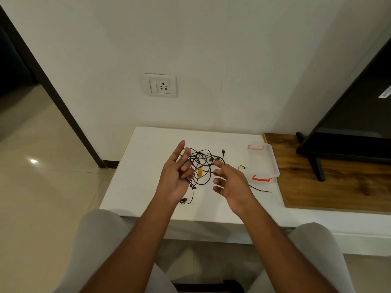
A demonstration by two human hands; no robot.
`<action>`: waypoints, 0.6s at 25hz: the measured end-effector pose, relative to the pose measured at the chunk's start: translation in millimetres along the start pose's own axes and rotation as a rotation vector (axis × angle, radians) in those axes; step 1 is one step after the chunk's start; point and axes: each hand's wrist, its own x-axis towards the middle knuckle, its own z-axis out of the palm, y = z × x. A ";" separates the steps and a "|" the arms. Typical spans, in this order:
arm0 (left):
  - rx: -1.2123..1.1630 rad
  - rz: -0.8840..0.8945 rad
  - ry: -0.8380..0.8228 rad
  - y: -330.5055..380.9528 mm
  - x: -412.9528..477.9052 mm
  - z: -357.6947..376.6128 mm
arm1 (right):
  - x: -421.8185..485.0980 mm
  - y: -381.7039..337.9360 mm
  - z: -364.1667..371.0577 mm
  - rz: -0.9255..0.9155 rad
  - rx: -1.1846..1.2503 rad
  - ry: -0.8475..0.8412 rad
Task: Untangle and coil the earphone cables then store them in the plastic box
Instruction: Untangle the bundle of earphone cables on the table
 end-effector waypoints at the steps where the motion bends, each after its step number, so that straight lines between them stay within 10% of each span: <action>1: -0.004 0.002 -0.006 1.2 0.0 -0.8 | 1.4 1.5 -0.7 0.032 0.009 0.014; 15: 1.119 0.322 0.050 -2.9 1.1 -18.4 | 10.3 6.2 -15.6 -0.019 0.160 -0.244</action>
